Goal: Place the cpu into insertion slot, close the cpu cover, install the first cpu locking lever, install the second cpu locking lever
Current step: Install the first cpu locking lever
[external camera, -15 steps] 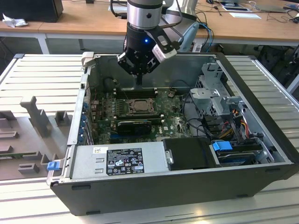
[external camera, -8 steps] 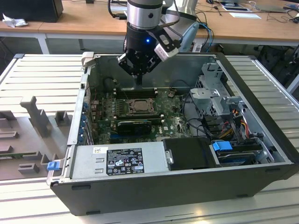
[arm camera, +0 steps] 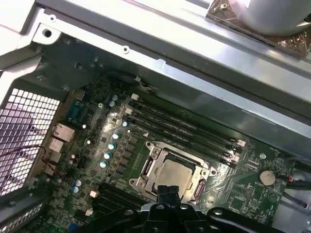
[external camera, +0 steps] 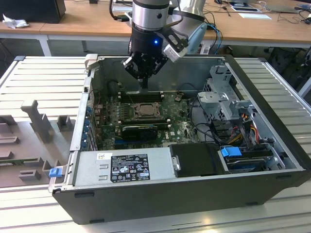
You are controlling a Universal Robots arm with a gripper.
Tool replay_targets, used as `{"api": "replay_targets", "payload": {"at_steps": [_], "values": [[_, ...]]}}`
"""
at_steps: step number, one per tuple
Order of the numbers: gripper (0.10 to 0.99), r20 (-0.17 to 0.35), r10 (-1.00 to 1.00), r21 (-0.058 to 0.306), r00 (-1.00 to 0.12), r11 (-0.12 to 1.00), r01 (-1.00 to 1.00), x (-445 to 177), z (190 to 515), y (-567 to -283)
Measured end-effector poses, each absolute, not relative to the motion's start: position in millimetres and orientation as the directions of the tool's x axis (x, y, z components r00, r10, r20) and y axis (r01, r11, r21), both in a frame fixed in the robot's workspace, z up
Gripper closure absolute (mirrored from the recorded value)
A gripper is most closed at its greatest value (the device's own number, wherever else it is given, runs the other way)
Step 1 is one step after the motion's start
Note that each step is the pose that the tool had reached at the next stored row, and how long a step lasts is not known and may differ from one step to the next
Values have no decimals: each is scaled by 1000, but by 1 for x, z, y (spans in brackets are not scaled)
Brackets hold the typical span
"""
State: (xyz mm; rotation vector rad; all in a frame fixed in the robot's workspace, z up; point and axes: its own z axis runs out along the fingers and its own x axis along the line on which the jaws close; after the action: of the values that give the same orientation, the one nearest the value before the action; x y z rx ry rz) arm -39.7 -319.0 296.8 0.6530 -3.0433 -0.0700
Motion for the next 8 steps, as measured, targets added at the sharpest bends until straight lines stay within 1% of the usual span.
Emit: {"api": "replay_targets", "payload": {"at_steps": [5, 8], "values": [[980, 6, -409, 46, -912, 912, -408, -45, 295, -319], [980, 4, -370, 45, -929, 928, -369, -45, 293, -316]]}}
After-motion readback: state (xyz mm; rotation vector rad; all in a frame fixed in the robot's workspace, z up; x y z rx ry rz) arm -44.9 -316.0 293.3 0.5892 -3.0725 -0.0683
